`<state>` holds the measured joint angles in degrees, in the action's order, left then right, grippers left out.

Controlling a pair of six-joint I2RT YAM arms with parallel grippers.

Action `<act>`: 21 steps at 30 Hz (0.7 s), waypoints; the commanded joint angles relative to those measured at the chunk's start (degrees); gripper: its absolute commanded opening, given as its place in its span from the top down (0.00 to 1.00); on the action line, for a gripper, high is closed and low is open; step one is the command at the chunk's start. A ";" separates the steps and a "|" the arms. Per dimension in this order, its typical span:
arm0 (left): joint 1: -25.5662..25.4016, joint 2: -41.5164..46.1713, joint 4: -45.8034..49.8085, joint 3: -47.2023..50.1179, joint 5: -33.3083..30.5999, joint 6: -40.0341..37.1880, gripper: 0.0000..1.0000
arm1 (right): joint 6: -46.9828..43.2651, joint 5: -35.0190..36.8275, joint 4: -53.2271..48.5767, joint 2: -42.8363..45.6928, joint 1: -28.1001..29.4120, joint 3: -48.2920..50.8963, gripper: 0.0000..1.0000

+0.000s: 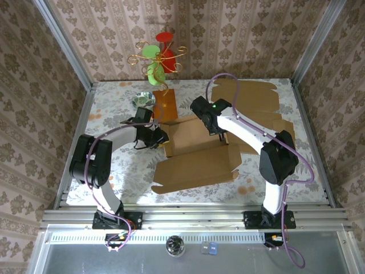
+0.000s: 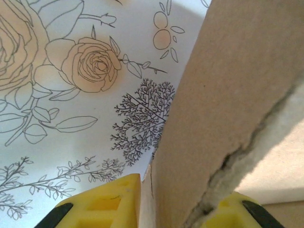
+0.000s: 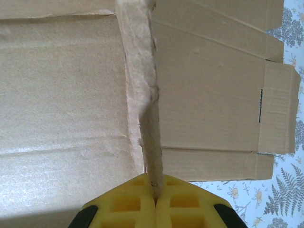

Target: Fold the paper box

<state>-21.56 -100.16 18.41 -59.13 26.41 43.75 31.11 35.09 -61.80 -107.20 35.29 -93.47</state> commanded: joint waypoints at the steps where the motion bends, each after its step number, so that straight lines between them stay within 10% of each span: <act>1: -1.31 -1.77 4.52 -2.97 -4.88 -2.81 0.76 | 2.11 0.64 0.61 1.57 0.57 0.50 1.00; 21: -8.26 -3.87 17.80 -9.02 -23.12 -2.74 0.96 | 2.39 -0.21 0.46 0.27 0.83 0.62 1.00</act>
<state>-29.30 -102.39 31.55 -67.05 7.44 40.25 31.57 34.15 -61.41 -107.20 35.79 -93.45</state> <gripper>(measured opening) 0.066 0.066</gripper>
